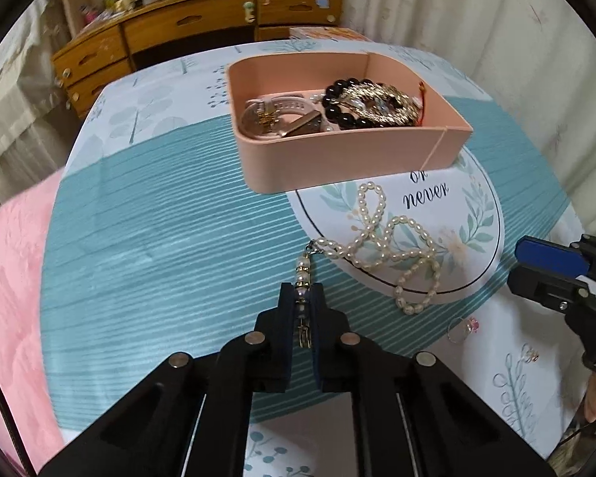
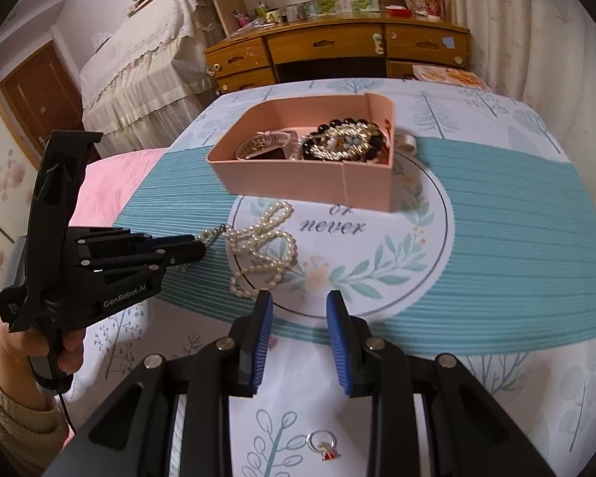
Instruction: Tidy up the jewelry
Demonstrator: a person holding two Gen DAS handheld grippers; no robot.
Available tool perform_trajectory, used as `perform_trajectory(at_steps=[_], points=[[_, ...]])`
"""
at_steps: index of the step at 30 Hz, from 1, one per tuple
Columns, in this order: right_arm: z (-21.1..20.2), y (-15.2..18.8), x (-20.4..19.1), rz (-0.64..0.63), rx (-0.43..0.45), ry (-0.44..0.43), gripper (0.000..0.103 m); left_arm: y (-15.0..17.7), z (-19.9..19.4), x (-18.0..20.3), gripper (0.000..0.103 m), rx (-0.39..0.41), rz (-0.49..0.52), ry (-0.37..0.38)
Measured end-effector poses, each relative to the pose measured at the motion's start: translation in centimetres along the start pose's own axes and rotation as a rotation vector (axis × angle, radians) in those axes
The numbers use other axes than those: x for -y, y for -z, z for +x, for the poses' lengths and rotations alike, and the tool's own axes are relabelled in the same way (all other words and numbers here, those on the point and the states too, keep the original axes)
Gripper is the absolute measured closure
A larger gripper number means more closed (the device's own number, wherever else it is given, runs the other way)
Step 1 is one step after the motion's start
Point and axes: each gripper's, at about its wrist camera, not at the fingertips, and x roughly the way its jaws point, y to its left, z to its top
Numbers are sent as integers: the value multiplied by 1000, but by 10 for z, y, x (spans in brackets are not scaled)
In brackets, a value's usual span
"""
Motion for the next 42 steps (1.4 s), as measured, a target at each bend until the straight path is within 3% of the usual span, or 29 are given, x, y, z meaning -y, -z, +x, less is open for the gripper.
perform_trajectory(at_steps=[7, 11, 15, 21, 24, 28, 31, 33, 36, 42], points=[[19, -15, -22, -163, -15, -27, 75, 20, -16, -8, 98, 45, -100, 36], [35, -21, -31, -201, -55, -91, 75, 31, -27, -11, 98, 72, -138, 55], [47, -29, -36, -174, -73, -88, 75, 38, -32, -16, 98, 81, -166, 75], [70, -46, -28, -21, -160, -70, 75, 38, -37, -25, 98, 102, -194, 85], [80, -54, -27, 29, -213, -23, 76, 39, -38, -32, 98, 105, -220, 98], [88, -59, -43, -7, -253, 67, 77, 41, -40, -40, 98, 104, -254, 110], [90, -59, -51, -52, -259, 129, 86, 41, -42, -44, 98, 109, -275, 126], [91, -59, -53, -58, -265, 132, 98, 41, -44, -45, 98, 114, -282, 128], [88, -58, -47, -13, -275, 83, 98, 41, -48, -45, 98, 118, -288, 132], [45, -67, -43, 30, -184, -6, 98, 33, -69, -40, 98, 148, -273, 132]])
